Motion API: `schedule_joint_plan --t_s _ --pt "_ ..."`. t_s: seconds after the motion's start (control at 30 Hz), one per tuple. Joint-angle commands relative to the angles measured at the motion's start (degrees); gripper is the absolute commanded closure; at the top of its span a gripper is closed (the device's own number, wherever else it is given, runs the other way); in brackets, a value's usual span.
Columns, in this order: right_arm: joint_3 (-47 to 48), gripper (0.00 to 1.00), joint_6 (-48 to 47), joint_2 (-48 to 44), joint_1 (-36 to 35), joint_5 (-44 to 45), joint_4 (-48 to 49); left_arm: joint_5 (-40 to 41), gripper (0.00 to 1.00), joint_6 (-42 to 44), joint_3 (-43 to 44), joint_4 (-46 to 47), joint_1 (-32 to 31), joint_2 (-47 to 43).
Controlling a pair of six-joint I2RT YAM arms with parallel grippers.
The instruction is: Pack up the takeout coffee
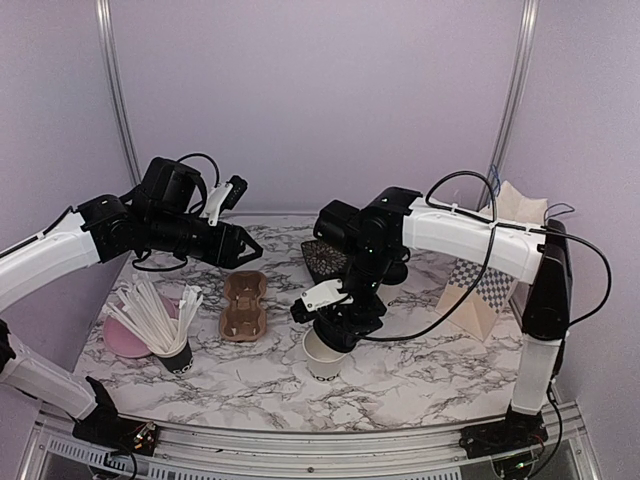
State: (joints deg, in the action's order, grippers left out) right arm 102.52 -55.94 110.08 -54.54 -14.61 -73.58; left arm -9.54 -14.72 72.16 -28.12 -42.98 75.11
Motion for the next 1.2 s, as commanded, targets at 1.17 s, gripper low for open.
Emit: schedule_joint_plan --t_s 1.17 --pt "4.36 0.28 -0.42 1.22 -1.05 -1.94 -2.11 -0.38 0.48 0.89 -0.36 1.26 -0.17 -0.76"
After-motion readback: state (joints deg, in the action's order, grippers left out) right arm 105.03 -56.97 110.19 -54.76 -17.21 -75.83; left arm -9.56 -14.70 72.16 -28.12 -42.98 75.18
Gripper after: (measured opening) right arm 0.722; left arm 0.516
